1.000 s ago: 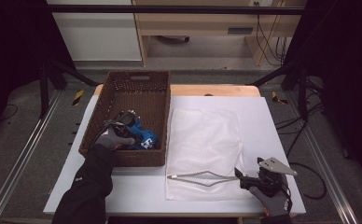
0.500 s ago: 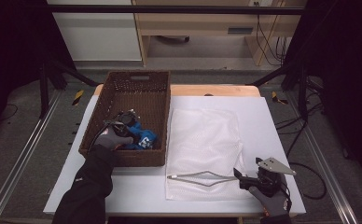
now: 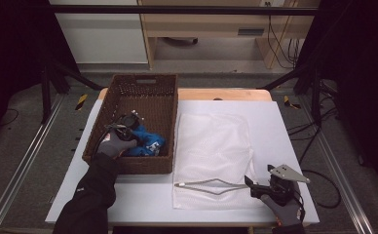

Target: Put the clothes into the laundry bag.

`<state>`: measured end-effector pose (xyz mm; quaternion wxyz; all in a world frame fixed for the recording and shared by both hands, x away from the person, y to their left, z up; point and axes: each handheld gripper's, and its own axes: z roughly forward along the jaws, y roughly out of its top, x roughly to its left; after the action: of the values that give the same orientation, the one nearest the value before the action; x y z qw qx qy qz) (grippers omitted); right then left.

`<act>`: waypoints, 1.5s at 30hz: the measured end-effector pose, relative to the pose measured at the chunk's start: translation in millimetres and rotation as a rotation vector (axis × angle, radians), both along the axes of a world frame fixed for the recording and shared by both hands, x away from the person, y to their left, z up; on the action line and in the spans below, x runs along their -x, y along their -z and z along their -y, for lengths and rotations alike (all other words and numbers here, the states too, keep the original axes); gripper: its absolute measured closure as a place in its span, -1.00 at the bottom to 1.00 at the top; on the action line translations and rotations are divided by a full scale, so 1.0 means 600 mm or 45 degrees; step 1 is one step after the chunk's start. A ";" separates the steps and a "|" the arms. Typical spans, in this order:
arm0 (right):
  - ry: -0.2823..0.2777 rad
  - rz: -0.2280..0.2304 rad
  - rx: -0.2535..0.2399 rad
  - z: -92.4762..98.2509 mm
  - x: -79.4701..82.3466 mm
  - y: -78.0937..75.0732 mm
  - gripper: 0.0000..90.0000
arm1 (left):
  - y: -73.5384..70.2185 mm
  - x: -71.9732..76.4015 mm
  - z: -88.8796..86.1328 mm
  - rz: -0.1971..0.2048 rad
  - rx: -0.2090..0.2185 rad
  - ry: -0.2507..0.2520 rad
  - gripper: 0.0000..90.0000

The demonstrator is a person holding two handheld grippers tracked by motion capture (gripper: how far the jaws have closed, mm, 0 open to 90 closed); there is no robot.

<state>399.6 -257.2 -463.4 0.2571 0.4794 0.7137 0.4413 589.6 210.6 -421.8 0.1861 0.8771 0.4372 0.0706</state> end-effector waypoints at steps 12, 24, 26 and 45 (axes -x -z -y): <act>0.010 0.001 -0.007 0.002 0.001 -0.002 -0.88 | -0.046 0.017 -0.023 0.300 0.245 -0.093 0.50; 0.011 0.012 -0.007 0.004 0.002 -0.003 -0.88 | -0.091 0.041 -0.054 0.594 0.422 -0.217 0.49; 0.014 0.015 -0.009 0.003 0.002 -0.003 -0.88 | -0.100 0.048 -0.057 0.627 0.456 -0.227 0.49; 0.039 0.068 -0.002 0.005 0.009 -0.013 -0.92 | -0.173 0.124 -0.048 0.892 0.626 -0.231 0.49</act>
<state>394.4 -260.1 -455.6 0.2825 0.4785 0.6989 0.4504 515.2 239.3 -317.9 0.5194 0.6879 0.4267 0.2738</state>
